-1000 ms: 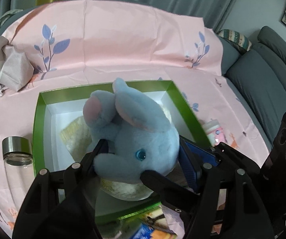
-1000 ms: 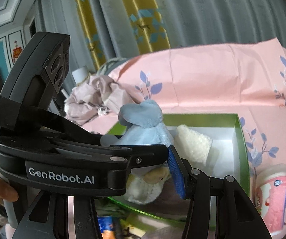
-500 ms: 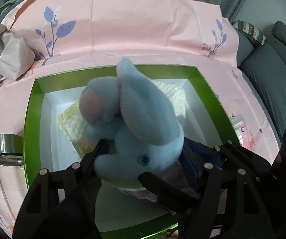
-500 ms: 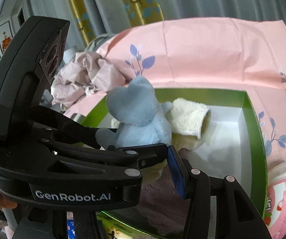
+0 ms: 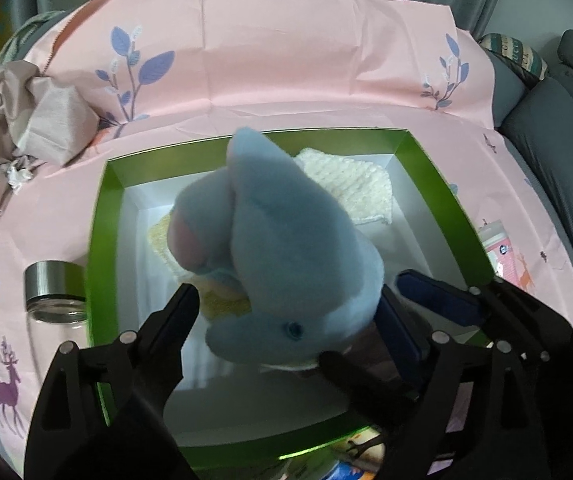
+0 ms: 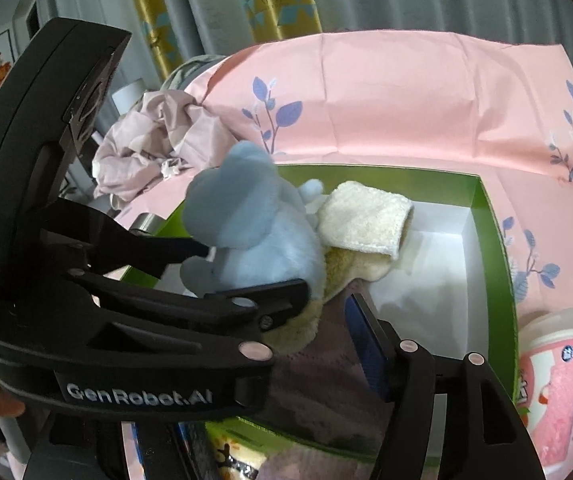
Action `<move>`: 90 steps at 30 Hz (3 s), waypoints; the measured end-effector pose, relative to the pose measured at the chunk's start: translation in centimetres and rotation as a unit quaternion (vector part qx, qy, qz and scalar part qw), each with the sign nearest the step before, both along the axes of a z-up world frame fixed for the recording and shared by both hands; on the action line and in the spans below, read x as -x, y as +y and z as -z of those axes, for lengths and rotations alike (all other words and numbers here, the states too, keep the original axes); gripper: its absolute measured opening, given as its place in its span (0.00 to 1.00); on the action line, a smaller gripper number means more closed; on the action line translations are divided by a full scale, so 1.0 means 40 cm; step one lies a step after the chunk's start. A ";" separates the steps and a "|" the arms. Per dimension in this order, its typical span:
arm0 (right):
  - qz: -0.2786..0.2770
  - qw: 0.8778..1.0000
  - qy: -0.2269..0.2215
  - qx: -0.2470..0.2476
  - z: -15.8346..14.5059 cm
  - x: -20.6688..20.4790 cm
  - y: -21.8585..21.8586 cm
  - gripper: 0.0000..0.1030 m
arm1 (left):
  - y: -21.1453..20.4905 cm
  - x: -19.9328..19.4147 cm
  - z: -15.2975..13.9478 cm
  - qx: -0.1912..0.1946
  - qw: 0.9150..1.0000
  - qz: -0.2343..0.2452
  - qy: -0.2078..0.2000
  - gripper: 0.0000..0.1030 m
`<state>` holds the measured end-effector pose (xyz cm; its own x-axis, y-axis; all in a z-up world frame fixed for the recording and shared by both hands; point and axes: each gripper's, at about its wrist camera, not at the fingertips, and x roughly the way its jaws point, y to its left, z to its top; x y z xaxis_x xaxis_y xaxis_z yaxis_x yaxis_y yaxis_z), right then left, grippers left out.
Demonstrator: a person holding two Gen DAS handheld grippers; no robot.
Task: Organize soft objects
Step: 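Open the right gripper to release the elephant into the box, then move the right gripper to the red-and-white knit sock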
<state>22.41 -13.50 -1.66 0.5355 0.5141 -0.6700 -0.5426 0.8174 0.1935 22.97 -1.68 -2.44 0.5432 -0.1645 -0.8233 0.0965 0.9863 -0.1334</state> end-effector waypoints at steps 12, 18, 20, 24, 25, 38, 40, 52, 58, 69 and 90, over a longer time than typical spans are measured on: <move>0.052 0.998 -0.016 0.015 -0.045 0.080 -0.060 0.76 | 0.042 0.092 -0.060 -0.027 0.999 -0.032 -0.029 0.99; 0.056 0.998 -0.025 0.009 -0.073 0.139 -0.081 0.76 | 0.039 0.148 -0.086 -0.036 0.998 -0.034 -0.046 0.99; 0.054 0.998 -0.030 0.006 -0.083 0.158 -0.083 0.76 | 0.035 0.169 -0.094 -0.041 0.997 -0.033 -0.053 0.99; 0.056 0.997 -0.045 0.009 -0.108 0.198 -0.084 0.76 | 0.028 0.206 -0.110 -0.054 0.996 -0.036 -0.064 0.99; 0.057 0.997 -0.048 0.010 -0.113 0.204 -0.085 0.76 | 0.027 0.217 -0.116 -0.058 0.995 -0.037 -0.068 0.99; 0.081 0.994 -0.066 0.028 -0.147 0.319 -0.120 0.76 | 0.037 0.367 -0.147 -0.076 0.991 -0.065 -0.091 0.99; 0.083 0.994 -0.065 0.032 -0.144 0.335 -0.126 0.76 | 0.038 0.392 -0.137 -0.069 0.992 -0.066 -0.089 0.99; 0.094 0.994 -0.042 0.038 -0.094 0.418 -0.159 0.76 | 0.044 0.520 -0.074 -0.033 0.994 -0.073 -0.072 0.99; 0.100 0.994 -0.025 0.035 -0.065 0.428 -0.174 0.76 | 0.040 0.540 -0.058 -0.019 0.995 -0.064 -0.068 0.99; 0.102 0.994 -0.011 0.044 -0.008 0.462 -0.225 0.76 | -0.014 0.534 0.007 -0.008 0.999 -0.030 -0.029 0.99; 0.069 0.995 0.064 0.029 0.115 0.487 -0.303 0.76 | -0.161 0.532 0.068 0.093 0.992 0.085 0.014 0.97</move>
